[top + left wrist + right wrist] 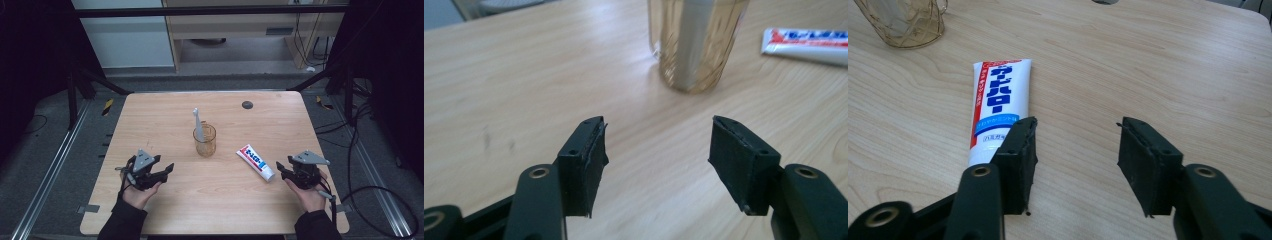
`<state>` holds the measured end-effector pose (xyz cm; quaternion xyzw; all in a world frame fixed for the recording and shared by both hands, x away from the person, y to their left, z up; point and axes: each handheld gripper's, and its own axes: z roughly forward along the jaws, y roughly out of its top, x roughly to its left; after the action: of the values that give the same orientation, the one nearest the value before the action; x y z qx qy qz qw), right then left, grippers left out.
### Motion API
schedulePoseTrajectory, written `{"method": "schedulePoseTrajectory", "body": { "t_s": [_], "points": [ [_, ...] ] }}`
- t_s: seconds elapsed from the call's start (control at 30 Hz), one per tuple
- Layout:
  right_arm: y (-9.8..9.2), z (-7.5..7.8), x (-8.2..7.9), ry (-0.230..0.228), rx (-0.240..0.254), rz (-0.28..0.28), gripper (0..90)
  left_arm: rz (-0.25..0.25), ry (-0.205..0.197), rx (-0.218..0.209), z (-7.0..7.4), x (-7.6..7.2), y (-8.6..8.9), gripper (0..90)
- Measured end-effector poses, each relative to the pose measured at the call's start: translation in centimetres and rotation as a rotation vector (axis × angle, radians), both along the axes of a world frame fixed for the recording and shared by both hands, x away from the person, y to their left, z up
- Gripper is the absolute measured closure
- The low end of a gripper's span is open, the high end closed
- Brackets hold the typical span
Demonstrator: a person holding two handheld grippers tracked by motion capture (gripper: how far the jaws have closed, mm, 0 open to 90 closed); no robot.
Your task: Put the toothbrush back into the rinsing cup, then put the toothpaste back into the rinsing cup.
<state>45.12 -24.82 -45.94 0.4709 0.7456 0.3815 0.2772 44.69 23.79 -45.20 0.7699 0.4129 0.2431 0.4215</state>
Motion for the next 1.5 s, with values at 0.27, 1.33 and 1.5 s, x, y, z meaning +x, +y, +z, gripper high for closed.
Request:
{"method": "schedulePoseTrajectory", "body": {
  "t_s": [0.27, 1.33, 1.5],
  "points": [
    [1.1, 0.1, 0.9, 0.035, 0.006, 0.032, 50.4, 0.079, 0.059, 0.02, -0.9, -2.2, 3.6, 43.2],
    [6.0, 2.6, 5.0, 0.206, -0.112, 0.155, 36.8, 0.139, 0.098, 0.093, -2.8, -0.5, 5.1, 41.5],
    [6.6, 2.7, 5.7, 0.225, -0.118, 0.161, 35.7, 0.139, 0.105, 0.089, -2.9, -0.5, 5.2, 41.2]
  ]
}}
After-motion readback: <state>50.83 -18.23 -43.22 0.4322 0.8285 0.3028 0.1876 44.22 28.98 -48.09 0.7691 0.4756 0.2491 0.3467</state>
